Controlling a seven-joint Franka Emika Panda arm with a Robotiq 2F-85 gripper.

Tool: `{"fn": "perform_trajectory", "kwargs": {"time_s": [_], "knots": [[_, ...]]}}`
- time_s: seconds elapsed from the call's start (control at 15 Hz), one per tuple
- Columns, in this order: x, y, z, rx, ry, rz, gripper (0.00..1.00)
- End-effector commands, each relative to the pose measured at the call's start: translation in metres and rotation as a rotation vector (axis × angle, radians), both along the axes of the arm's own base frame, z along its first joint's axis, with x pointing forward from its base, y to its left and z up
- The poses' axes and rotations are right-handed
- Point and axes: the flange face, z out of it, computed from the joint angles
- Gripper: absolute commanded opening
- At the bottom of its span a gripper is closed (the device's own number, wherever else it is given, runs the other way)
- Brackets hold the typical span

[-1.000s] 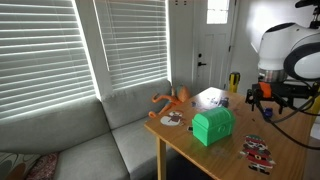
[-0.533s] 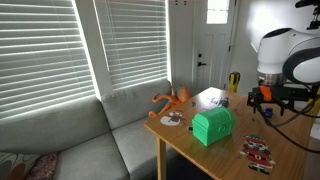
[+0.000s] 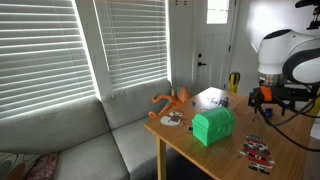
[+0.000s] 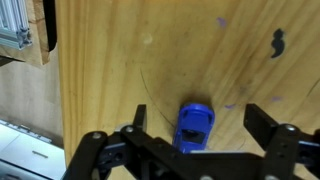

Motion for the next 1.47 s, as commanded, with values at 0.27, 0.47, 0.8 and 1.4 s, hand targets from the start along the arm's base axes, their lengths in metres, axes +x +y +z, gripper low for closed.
{"fn": "perform_trajectory", "kwargs": {"time_s": [0.27, 0.47, 0.8, 1.4], "knots": [[-0.004, -0.005, -0.002, -0.001, -0.031, -0.016, 0.50], [-0.002, -0.003, 0.000, 0.008, -0.049, -0.008, 0.29], [-0.004, -0.008, 0.007, 0.100, -0.030, -0.035, 0.12], [-0.019, -0.017, 0.039, 0.424, -0.084, 0.008, 0.12]]}}
